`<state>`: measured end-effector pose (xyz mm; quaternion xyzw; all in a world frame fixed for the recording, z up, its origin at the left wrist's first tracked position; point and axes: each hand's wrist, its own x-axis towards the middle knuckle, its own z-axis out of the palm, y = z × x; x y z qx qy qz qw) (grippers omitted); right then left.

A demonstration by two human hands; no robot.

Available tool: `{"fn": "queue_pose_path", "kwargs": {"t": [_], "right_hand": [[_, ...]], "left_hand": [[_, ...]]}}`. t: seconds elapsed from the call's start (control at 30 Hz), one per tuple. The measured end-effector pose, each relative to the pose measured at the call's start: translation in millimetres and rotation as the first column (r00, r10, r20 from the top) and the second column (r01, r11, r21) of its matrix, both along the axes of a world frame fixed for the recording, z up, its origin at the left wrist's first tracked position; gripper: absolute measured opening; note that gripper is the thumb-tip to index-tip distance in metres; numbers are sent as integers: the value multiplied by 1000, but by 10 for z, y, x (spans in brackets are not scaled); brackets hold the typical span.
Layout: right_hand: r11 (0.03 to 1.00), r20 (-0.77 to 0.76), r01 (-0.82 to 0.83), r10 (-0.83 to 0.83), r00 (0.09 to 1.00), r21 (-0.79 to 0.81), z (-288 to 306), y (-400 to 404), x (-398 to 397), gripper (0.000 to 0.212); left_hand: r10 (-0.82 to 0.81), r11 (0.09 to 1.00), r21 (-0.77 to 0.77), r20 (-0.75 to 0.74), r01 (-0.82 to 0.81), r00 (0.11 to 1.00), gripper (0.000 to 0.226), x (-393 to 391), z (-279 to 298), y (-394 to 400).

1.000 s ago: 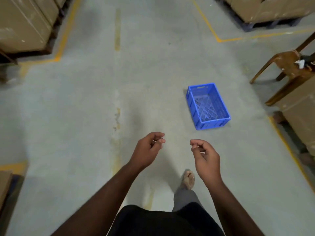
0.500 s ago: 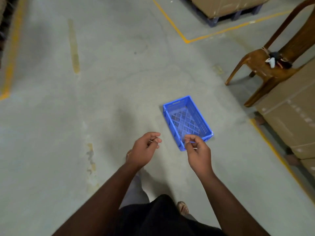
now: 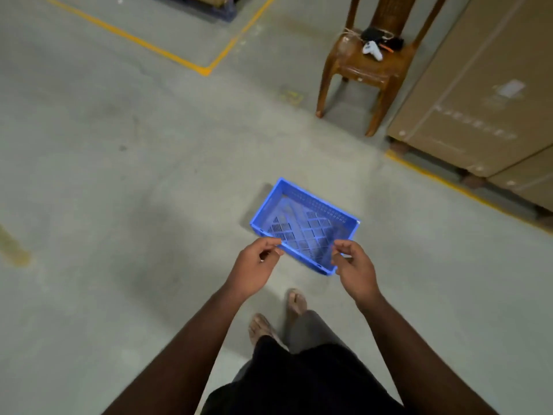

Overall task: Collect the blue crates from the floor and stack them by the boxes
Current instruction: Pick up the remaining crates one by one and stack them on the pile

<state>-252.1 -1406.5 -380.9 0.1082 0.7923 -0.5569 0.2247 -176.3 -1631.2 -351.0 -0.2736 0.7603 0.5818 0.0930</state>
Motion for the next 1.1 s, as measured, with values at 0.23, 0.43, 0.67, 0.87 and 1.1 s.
{"fn": "queue_pose_path", "kwargs": {"t": [0.23, 0.43, 0.67, 0.87, 1.1], "right_hand": [[968, 59, 225, -233, 971, 111, -917, -349, -785, 14], [917, 166, 333, -371, 914, 220, -2433, -568, -1436, 17], [846, 282, 217, -387, 878, 486, -4726, -446, -1691, 87], [650, 237, 90, -399, 886, 754, -5681, -545, -1659, 104], [492, 94, 202, -512, 854, 847, -5934, -535, -1638, 96]], "left_hand": [[-122, 979, -144, 169, 147, 978, 20, -1312, -989, -594], [-138, 951, -222, 314, 214, 939, 23, -2288, -2504, -865], [-147, 894, -311, 480, 324, 865, 62, -3077, -4938, -1288], [-40, 811, -469, 553, 351, 832, 105, -3167, -5913, -1277], [39, 801, -521, 537, 294, 843, 97, -3141, -6166, -1338]]}}
